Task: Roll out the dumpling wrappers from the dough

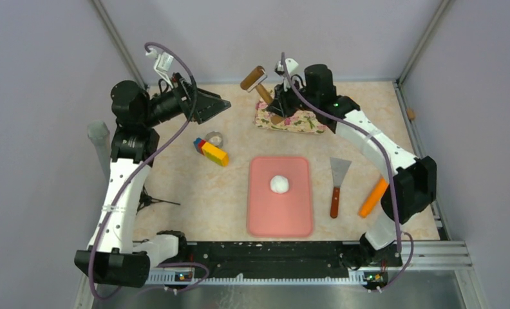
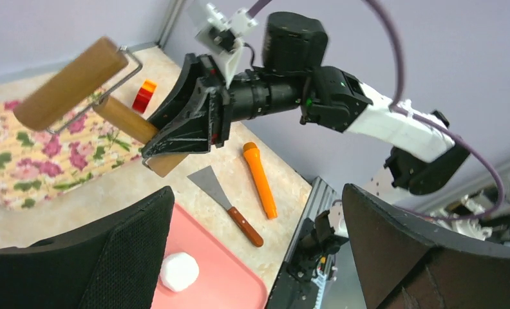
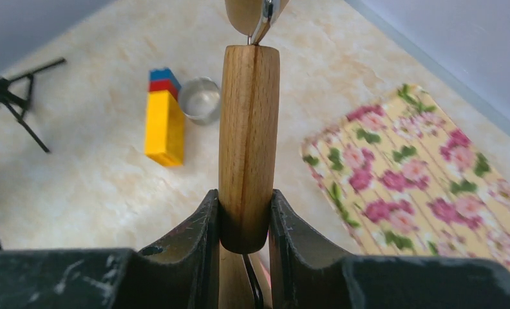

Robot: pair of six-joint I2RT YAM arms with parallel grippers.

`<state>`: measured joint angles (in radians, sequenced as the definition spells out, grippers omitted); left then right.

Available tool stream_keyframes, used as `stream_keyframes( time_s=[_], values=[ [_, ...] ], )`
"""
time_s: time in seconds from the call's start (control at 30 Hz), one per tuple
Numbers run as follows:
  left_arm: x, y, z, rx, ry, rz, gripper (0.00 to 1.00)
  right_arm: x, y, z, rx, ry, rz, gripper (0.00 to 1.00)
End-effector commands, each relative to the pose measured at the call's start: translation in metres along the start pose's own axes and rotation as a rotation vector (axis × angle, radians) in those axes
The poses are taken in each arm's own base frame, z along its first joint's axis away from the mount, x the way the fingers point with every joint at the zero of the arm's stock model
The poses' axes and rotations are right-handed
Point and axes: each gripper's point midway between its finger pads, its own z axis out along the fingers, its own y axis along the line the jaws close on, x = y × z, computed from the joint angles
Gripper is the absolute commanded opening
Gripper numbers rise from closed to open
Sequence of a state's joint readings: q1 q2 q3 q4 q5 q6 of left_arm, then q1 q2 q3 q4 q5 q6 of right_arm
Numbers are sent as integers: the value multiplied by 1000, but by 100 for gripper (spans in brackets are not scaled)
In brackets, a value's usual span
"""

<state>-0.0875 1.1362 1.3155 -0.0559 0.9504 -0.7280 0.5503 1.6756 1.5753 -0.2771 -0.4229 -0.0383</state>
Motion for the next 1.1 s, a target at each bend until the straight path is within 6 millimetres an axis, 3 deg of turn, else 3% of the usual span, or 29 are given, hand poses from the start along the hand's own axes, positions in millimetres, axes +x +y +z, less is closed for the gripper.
stream_keyframes(
  time_s=[0.0, 0.17, 0.27, 0.4, 0.53, 0.73, 0.9, 1.07],
  values=[
    [-5, -48, -9, 197, 61, 287, 99, -4, -4, -50, 63, 44, -231, 0],
    [-13, -46, -11, 135, 66, 644, 99, 29, 25, -98, -58, 139, -420, 0],
    [-5, -37, 1, 135, 122, 733, 99, 47, 50, -128, -142, 155, -476, 0],
    [38, -33, 36, 195, 259, 762, 99, 78, 82, -162, -291, 177, -566, 0],
    [84, -43, 64, 330, 373, 702, 99, 108, 101, -185, -400, 211, -577, 0],
    [151, -57, 90, 440, 542, 688, 99, 128, 120, -193, -555, 266, -499, 0],
    [183, -68, 101, 465, 627, 678, 99, 133, 118, -184, -588, 311, -429, 0],
    [214, -48, 98, 414, 734, 700, 98, 133, 111, -177, -565, 311, -397, 0]
  ],
)
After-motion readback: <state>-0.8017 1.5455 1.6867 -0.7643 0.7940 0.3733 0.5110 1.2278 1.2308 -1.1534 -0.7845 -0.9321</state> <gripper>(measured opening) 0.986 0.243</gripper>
